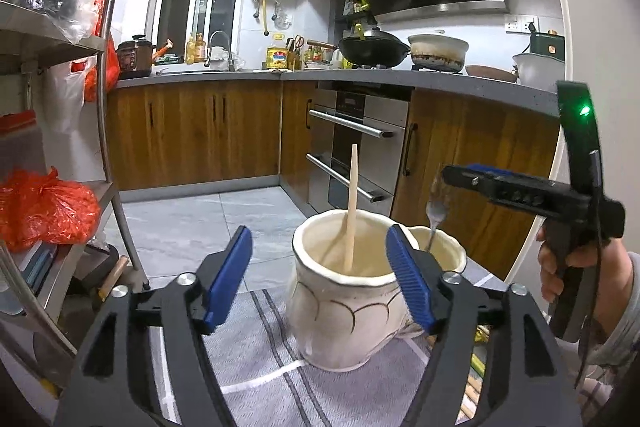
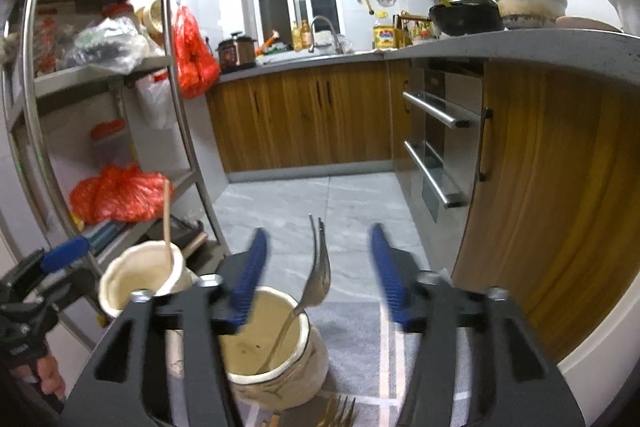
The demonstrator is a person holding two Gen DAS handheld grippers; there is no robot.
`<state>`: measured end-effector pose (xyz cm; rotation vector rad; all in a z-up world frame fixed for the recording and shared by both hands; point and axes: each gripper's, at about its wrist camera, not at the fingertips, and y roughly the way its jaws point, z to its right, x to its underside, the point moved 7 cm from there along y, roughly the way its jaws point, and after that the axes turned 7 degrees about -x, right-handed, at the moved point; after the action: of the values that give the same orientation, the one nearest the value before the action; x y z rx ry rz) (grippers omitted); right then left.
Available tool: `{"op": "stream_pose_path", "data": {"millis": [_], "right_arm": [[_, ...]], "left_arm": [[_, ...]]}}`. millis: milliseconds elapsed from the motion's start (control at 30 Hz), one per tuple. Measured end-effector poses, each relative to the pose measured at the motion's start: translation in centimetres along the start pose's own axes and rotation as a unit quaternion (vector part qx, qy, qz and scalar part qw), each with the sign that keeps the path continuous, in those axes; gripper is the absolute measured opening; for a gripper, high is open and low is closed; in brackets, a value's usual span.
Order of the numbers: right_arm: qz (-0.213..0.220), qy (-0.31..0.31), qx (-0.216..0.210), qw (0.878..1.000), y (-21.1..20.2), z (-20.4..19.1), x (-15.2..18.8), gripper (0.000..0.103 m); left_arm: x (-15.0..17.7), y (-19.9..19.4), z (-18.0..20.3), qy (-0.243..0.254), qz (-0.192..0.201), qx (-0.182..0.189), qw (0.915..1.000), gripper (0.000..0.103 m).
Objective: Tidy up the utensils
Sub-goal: 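Move both open tools back over the utensils on the towel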
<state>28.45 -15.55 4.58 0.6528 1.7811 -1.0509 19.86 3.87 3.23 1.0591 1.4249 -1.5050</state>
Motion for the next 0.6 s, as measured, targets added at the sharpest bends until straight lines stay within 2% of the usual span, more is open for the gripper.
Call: {"op": "stream_pose_path", "data": {"millis": [33, 67, 133, 433, 600], "right_arm": [[0.011, 0.005, -0.004, 1.0, -0.6, 0.1, -0.1, 0.095], [0.018, 0.008, -0.007, 1.0, -1.1, 0.1, -0.2, 0.097], [0.026, 0.016, -0.006, 1.0, -2.1, 0.3, -0.1, 0.098], [0.047, 0.009, 0.019, 0.999, -7.0, 0.3, 1.6, 0.098], [0.05, 0.011, 0.021, 0.999, -9.1, 0.4, 2.9, 0.098]], "left_arm": [[0.0, -0.2, 0.0, -0.002, 0.001, -0.001, 1.0, 0.081], [0.0, -0.5, -0.1, -0.004, 0.003, -0.003, 1.0, 0.091], [0.1, -1.0, -0.3, -0.006, 0.009, -0.011, 0.9999, 0.098], [0.7, -2.8, -0.2, -0.018, 0.002, -0.031, 0.9994, 0.098], [1.3, -4.0, 0.5, -0.001, -0.004, -0.042, 0.9991, 0.098]]}}
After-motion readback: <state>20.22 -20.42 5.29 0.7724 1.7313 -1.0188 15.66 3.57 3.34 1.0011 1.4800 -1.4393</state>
